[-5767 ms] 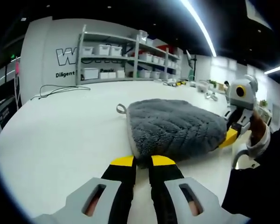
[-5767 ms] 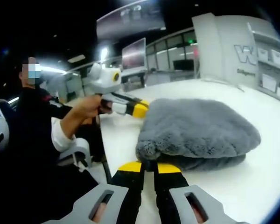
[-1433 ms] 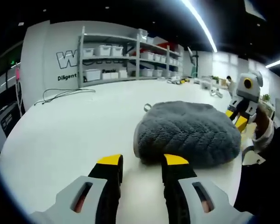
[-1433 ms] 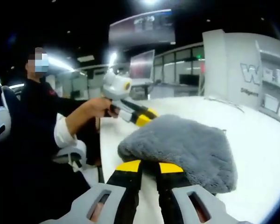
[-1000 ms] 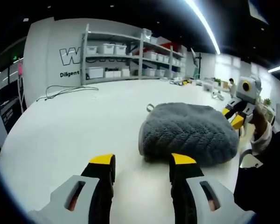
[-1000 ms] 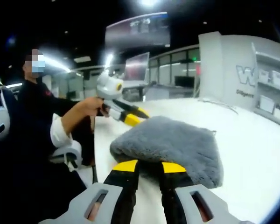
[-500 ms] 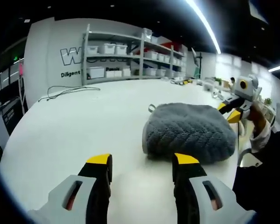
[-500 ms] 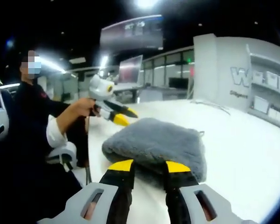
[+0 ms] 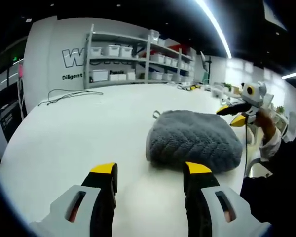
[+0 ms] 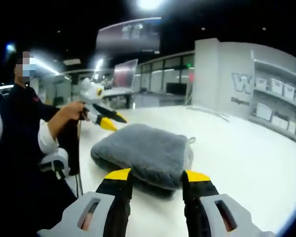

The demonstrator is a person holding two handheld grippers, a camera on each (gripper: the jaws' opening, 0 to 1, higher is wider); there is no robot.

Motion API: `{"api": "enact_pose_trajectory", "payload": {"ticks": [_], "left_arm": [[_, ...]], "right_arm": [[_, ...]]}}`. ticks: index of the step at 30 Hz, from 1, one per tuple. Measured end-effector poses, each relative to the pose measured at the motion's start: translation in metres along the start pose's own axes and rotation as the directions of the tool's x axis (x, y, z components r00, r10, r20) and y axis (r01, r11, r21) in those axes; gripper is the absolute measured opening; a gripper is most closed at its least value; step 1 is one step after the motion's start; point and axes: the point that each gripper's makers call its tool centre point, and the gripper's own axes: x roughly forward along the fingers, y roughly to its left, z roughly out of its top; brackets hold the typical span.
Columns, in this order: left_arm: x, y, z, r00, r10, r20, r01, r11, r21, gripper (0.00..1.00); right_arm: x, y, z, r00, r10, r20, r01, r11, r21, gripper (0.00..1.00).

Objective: Open the folded towel by lifting each exposed corner and separating the folded layers until the towel lies flat within the target outline without major curled edges

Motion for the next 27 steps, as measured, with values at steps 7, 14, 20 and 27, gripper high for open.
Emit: {"api": "enact_pose_trajectory", "payload": {"ticks": [7,14,20,27], "left_arm": [[-0.004,0.008,0.001,1.000,-0.011,-0.019,0.011,1.000,-0.001,0.53],[-0.007,0.001,-0.002,0.999,-0.046,-0.028,0.045,0.999,-0.022,0.50],[-0.006,-0.013,-0.003,0.997,-0.072,-0.026,0.071,0.997,-0.020,0.46],[-0.006,-0.033,-0.001,0.991,-0.134,0.000,0.134,0.990,-0.035,0.38]], "right_arm": [[-0.003,-0.005,-0.003,1.000,-0.014,0.003,0.014,1.000,0.012,0.39],[-0.002,-0.007,-0.007,1.000,-0.022,-0.001,0.022,0.999,0.025,0.39],[-0.002,-0.006,-0.010,1.000,-0.021,-0.005,0.021,1.000,0.019,0.40],[-0.002,-0.005,-0.019,0.999,-0.010,-0.034,0.010,1.000,0.016,0.41]]}}
